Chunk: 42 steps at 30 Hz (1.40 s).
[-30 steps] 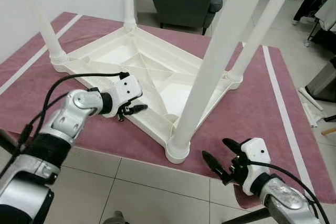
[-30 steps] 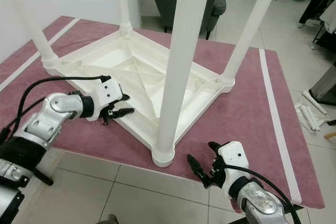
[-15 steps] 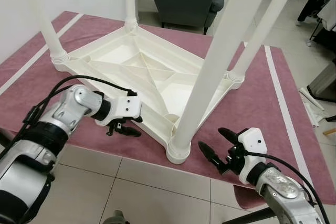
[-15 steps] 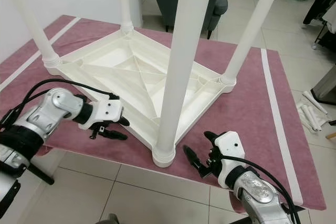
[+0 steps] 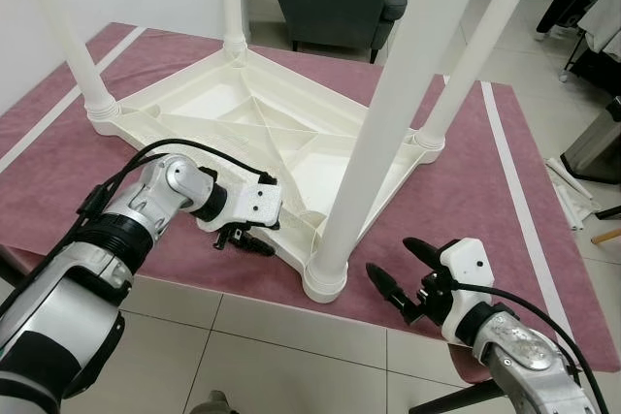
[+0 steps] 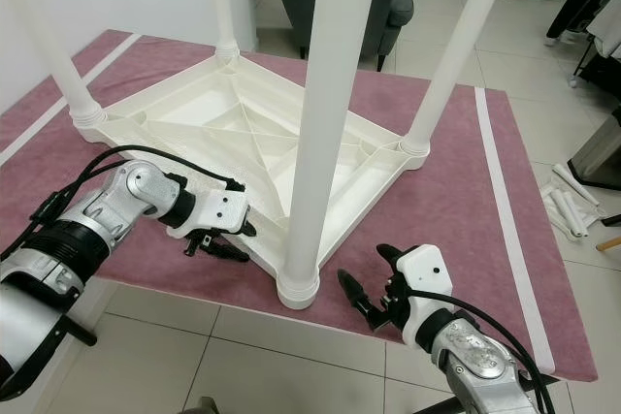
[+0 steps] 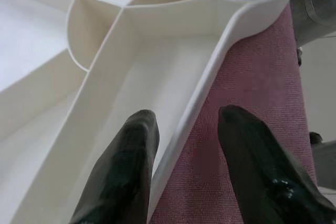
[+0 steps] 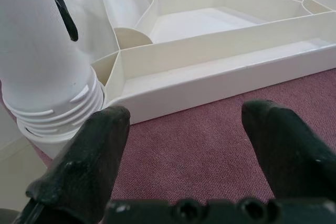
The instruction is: Building children table
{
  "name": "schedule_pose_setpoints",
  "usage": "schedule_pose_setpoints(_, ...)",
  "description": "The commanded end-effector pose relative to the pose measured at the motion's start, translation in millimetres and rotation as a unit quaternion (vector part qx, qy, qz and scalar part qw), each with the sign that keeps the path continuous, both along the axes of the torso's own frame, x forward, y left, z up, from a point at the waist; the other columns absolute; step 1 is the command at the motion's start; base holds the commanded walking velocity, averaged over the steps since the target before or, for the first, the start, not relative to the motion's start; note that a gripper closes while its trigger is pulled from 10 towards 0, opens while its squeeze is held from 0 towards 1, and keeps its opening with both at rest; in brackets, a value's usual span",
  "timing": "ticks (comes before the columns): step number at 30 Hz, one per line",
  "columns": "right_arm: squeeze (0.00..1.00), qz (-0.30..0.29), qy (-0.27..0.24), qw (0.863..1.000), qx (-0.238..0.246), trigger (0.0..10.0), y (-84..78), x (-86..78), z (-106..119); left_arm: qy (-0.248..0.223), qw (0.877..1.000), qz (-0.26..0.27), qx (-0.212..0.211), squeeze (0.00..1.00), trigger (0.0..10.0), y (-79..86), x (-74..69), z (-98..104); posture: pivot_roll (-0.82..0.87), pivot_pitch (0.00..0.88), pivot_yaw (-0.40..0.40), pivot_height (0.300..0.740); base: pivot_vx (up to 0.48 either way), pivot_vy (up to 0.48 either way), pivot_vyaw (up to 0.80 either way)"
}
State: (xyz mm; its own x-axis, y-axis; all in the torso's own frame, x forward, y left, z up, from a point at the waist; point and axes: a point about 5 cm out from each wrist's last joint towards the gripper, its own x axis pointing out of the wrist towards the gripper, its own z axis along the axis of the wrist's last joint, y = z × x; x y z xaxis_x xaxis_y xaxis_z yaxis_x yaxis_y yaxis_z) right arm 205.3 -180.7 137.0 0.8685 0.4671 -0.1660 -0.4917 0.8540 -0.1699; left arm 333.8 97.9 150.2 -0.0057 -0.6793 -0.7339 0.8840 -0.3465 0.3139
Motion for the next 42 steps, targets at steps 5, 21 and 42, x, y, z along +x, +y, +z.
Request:
schedule_pose_setpoints(5,0.0,0.0,0.004,1.0,0.005,10.0,1.3,0.8,0.4,-0.023,0.999,0.023,0.014,0.0,7.6,-1.3,3.7,-13.0,0.07,0.02,0.006,0.74,0.0,0.0,0.0)
schedule_pose_setpoints(21,0.0,-0.001,-0.004,1.0,0.006,10.0,3.0,5.5,2.2,-0.021,0.997,0.069,-0.037,0.0,0.0,-5.3,13.6,-10.6,0.08,0.009,-0.002,0.74,0.0,0.0,0.0)
schedule_pose_setpoints(42,0.0,-0.005,-0.025,1.0,0.017,10.0,8.4,12.2,9.6,-0.002,0.96,0.154,-0.233,0.0,10.0,-70.0,12.0,1.1,0.07,0.006,0.006,0.74,0.0,0.0,0.0)
